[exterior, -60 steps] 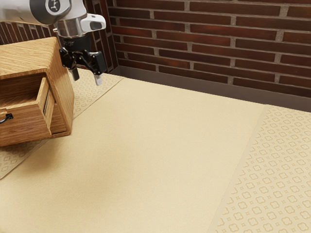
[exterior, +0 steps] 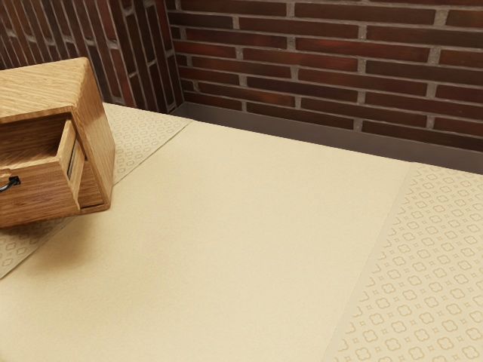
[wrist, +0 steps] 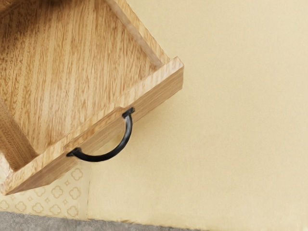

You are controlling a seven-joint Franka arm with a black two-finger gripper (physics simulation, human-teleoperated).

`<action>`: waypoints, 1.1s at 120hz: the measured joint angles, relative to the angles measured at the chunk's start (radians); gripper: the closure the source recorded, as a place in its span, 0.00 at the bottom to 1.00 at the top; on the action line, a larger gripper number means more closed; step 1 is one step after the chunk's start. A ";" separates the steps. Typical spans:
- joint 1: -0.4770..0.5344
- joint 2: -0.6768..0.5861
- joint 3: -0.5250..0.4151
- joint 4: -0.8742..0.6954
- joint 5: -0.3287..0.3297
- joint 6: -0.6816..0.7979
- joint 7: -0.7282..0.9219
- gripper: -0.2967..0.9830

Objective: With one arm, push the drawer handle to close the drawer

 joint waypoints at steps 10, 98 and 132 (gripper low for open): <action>0.140 -0.103 0.029 -0.325 0.001 0.052 0.024 0.25; 0.129 0.134 0.026 -0.632 -0.030 0.600 0.180 0.84; 0.138 -0.002 -0.030 -0.698 -0.067 0.562 0.078 0.84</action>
